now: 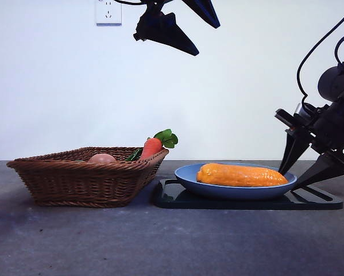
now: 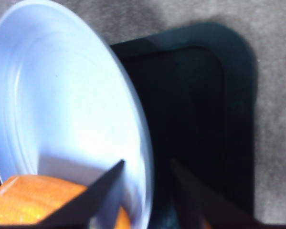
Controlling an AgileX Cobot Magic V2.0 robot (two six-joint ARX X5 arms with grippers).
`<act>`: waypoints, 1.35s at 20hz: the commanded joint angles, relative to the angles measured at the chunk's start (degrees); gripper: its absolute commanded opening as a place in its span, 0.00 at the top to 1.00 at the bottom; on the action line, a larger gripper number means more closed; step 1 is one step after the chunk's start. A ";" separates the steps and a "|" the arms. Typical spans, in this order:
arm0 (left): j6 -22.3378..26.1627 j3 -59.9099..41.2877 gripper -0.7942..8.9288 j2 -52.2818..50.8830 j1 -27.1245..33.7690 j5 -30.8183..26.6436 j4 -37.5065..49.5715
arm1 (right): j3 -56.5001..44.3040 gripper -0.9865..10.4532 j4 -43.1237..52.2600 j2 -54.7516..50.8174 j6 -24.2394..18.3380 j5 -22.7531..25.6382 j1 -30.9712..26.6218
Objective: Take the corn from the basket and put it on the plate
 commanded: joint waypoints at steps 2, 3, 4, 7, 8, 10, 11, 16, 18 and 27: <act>0.87 1.75 0.63 0.28 0.20 0.15 0.20 | 1.20 0.73 -0.98 -1.88 -1.05 0.42 -0.11; 0.74 1.75 0.63 0.28 0.35 0.15 0.15 | 1.20 0.73 -1.79 -3.45 -1.27 0.79 -0.48; 0.70 1.75 0.63 0.31 0.50 0.15 0.17 | 1.20 0.73 -2.91 -5.29 -1.53 1.81 -0.92; 0.72 1.75 0.63 0.28 0.61 0.15 0.17 | 1.20 0.73 -7.69 -12.24 -4.11 4.11 -1.75; 0.70 1.75 0.63 0.28 0.76 0.15 0.13 | 1.20 0.73 -9.49 -14.86 -4.98 4.44 -1.77; 0.70 1.75 0.63 0.28 0.85 0.15 -0.42 | 1.20 0.73 -14.82 -21.27 -8.61 4.42 -1.64; 0.70 1.75 0.63 0.31 0.85 0.15 -1.01 | 1.20 0.73 -17.66 -24.41 -10.40 4.42 -1.27; 0.72 1.75 0.63 0.28 0.92 0.15 -4.15 | 1.09 0.74 -28.20 -37.73 -15.10 4.68 4.74; 0.76 1.75 0.67 0.28 0.92 0.15 -5.46 | 0.63 0.74 -31.19 -41.53 -15.80 4.76 7.54; 0.92 1.75 0.91 0.31 0.90 0.15 -7.98 | -11.91 0.91 -27.04 -50.29 -15.58 11.63 15.96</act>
